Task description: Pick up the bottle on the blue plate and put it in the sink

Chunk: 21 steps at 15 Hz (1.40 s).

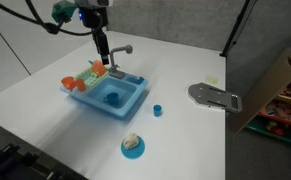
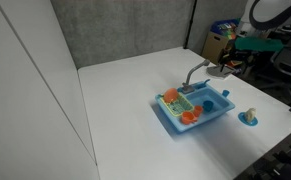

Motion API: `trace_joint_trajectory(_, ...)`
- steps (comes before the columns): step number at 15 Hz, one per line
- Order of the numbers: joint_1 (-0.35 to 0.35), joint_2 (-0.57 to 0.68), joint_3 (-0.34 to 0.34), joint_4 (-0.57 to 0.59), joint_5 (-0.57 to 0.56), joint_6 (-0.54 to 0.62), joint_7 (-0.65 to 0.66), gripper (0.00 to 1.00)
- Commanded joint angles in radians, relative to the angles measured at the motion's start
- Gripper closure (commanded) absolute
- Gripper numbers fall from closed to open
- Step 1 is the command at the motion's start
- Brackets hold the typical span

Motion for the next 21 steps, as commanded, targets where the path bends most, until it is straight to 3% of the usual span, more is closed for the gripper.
trace_joint_trajectory(1, 0.004, 0.067, -0.035, 0.032, -0.042, 0.026, 0.071, 0.0)
trace_joint_trajectory(9, -0.004, 0.157, -0.12, 0.007, -0.078, 0.092, 0.147, 0.0)
trace_joint_trajectory(16, -0.038, 0.175, -0.164, -0.113, -0.048, 0.293, 0.091, 0.0)
trace_joint_trajectory(21, -0.071, 0.179, -0.183, -0.2, -0.028, 0.362, 0.057, 0.0)
